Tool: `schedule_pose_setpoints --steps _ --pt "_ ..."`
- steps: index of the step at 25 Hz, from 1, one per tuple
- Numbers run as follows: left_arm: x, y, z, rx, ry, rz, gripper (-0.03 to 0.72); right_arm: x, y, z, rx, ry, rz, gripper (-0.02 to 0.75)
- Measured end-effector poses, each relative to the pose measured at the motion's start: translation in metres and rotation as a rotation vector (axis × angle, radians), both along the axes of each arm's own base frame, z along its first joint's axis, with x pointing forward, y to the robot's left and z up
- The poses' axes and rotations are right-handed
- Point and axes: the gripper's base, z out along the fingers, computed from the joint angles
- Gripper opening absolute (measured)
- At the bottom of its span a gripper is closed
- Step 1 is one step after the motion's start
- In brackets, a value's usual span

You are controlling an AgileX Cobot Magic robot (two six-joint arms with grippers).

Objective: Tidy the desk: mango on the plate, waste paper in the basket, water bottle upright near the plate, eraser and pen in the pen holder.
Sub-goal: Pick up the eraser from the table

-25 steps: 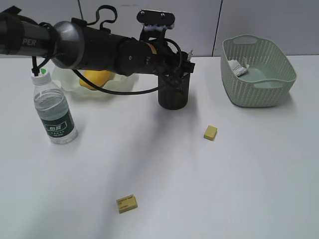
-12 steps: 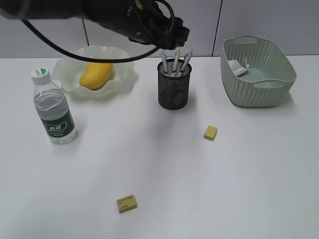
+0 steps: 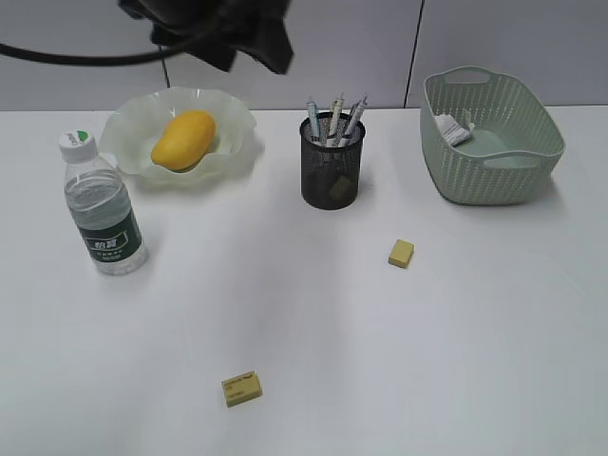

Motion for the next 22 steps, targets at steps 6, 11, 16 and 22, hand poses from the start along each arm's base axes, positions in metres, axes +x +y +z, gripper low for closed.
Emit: schedule_pose_setpoints --steps 6,11,16,22 --pt "0.023 0.089 0.022 0.038 0.058 0.228 0.518 0.000 0.000 0.000 0.000 0.000 0.000 0.571" --pt "0.035 0.157 0.015 0.171 0.130 0.395 0.518 0.000 0.000 0.000 0.000 0.000 0.000 0.571" --pt "0.039 0.192 0.014 0.191 0.154 0.486 0.518 0.000 0.000 0.000 0.000 0.000 0.000 0.571" --pt "0.036 0.208 0.012 0.227 0.197 0.525 0.512 0.000 0.000 0.000 0.000 -0.001 0.000 0.571"
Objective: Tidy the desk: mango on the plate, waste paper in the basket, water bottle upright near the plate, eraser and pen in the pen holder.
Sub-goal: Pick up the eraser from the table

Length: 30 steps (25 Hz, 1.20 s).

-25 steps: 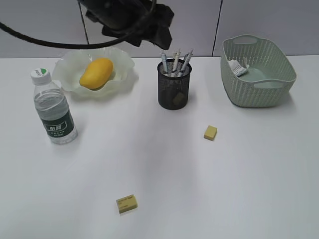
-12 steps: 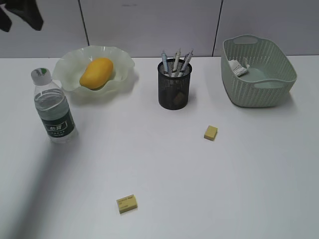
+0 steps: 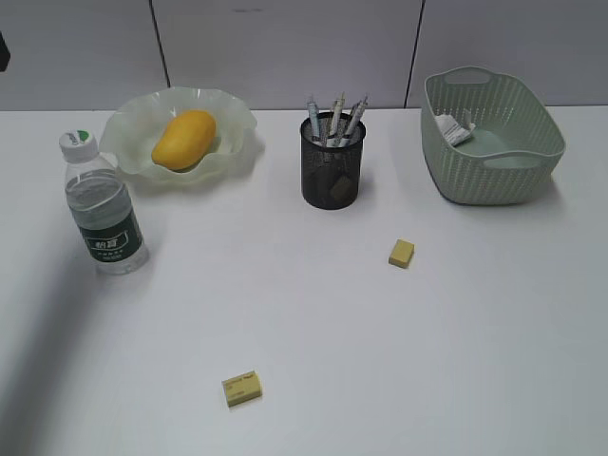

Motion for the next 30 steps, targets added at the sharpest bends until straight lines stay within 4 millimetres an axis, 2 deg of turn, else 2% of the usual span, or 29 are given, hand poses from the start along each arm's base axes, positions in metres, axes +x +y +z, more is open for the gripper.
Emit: schedule_pose_setpoints --steps 7,10,13,15,18,24,30 --pt "-0.002 0.007 0.001 0.023 0.012 0.016 0.511 0.000 0.000 0.000 0.000 0.000 0.000 0.571" --pt "-0.019 0.008 0.007 0.023 0.001 0.016 0.510 0.000 0.000 0.000 0.000 0.000 0.000 0.571" --pt "-0.058 0.011 0.017 0.031 -0.020 0.017 0.510 0.000 0.000 0.000 0.000 0.001 0.000 0.571" --pt "-0.094 0.014 0.025 0.042 -0.067 0.018 0.510 0.000 0.000 0.000 0.000 0.001 0.000 0.571" --pt "-0.147 0.017 0.024 0.044 -0.112 0.019 0.510 0.000 0.000 0.000 0.000 0.001 0.000 0.571" --pt "-0.247 0.023 0.006 0.037 -0.233 0.022 0.506 0.000 0.000 0.000 0.000 0.001 0.000 0.571" --pt "-0.312 0.026 -0.022 0.030 -0.385 0.026 0.503 0.000 0.000 0.000 0.001 0.000 0.001 0.571"
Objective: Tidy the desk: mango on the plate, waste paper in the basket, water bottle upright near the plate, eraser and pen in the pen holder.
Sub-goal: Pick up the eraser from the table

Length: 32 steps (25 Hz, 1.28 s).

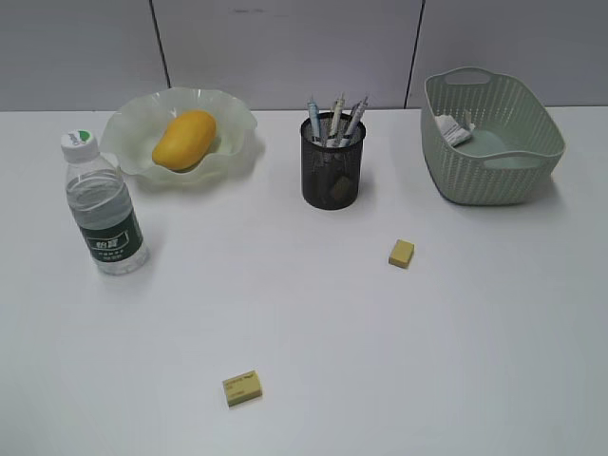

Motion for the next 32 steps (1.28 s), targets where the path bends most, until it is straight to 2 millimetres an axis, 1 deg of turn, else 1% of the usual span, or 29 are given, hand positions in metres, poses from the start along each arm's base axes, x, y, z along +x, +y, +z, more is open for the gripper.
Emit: schedule_pose_setpoints --steps 3,6,10,17,32 --pt "-0.026 0.001 -0.012 -0.004 -0.103 0.000 0.501 0.000 0.000 0.000 0.000 0.000 0.000 0.571" --pt "-0.044 0.003 -0.026 -0.006 -0.183 0.001 0.501 0.000 0.000 0.000 0.000 0.000 0.000 0.571" --pt "-0.059 0.003 -0.042 -0.011 -0.277 -0.001 0.500 0.000 0.000 0.000 0.000 0.001 0.000 0.571" --pt "-0.055 0.003 -0.048 -0.003 -0.303 -0.008 0.499 0.000 0.000 0.000 0.001 0.001 0.001 0.571" --pt "-0.055 0.003 -0.048 0.000 -0.306 -0.010 0.498 0.000 0.000 0.000 0.001 0.000 0.001 0.571"
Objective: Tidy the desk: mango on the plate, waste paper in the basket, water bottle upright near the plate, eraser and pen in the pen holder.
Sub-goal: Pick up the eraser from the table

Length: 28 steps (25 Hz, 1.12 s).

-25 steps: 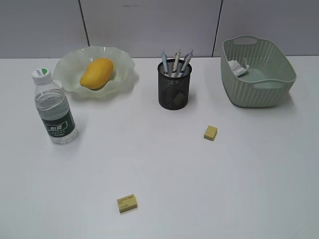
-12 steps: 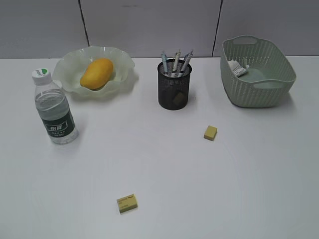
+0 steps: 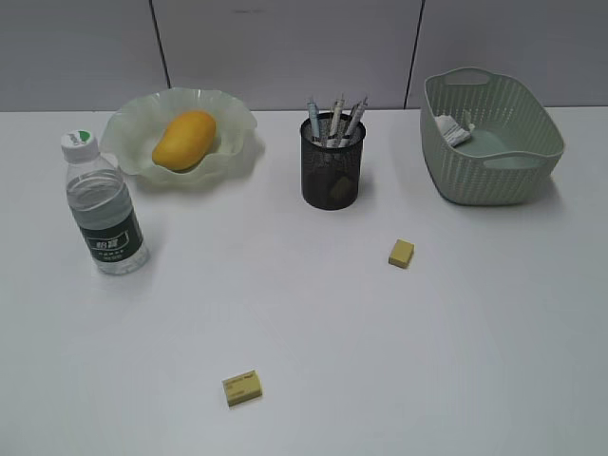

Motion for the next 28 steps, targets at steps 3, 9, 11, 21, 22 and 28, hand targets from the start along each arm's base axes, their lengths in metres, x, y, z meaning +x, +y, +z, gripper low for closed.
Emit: schedule_pose_setpoints --steps 3,9,11,21,22,28 --pt "0.0000 0.0000 0.0000 0.000 0.000 -0.004 0.498 0.0000 0.0000 -0.0001 0.000 0.001 0.000 0.571" --pt "0.0001 0.0002 0.0001 0.000 -0.001 -0.020 0.498 0.0000 0.0000 -0.0001 0.000 0.001 0.000 0.571" --pt "0.0001 0.0002 0.0001 0.000 -0.001 -0.020 0.498 0.0000 0.0000 -0.0001 0.000 0.001 0.000 0.571" --pt "0.0002 0.0002 0.0002 0.000 -0.002 -0.020 0.498 0.0000 0.0000 0.0000 0.000 0.000 0.000 0.571" --pt "0.0002 0.0002 0.0002 0.000 -0.003 -0.020 0.498 0.0000 0.0000 0.0000 0.000 0.000 0.000 0.571" --pt "0.0002 0.0002 0.0002 0.000 -0.003 -0.020 0.498 0.0000 0.0000 0.0000 0.001 0.000 0.000 0.571"
